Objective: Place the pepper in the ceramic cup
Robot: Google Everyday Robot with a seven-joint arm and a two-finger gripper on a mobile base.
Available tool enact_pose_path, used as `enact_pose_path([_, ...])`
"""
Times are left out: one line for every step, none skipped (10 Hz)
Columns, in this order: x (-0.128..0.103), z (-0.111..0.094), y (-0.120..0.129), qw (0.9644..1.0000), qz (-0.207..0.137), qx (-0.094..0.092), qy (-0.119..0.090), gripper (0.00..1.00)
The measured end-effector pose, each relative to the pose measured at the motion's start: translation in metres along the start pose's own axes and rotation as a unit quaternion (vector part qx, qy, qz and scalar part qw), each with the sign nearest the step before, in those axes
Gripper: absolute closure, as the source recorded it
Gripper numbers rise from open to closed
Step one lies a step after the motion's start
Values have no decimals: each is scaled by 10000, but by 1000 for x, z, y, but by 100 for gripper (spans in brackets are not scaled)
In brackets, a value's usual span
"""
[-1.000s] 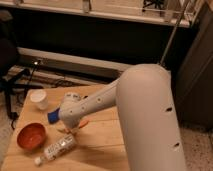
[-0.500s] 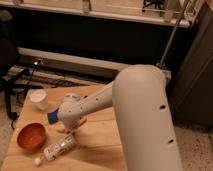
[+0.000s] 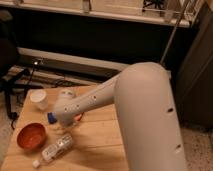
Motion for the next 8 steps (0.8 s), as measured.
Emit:
enact_pose_path([10, -20, 12, 9998, -65, -185, 28, 100])
enact_pose_path([25, -42, 26, 9991, -111, -382, 115, 100])
enact_pose_path([36, -63, 46, 9975, -84, -627, 315, 100])
enact_pose_path([41, -74, 59, 9959, -21, -763, 489, 100])
enact_pose_path([44, -85, 80, 9929, 83, -935, 733, 100])
enact_pose_path([46, -91, 93, 9907, 147, -1013, 899, 100])
enact_pose_path([47, -98, 109, 9871, 234, -1113, 1124, 100])
enact_pose_path([47, -106, 123, 9833, 300, -1201, 1337, 100])
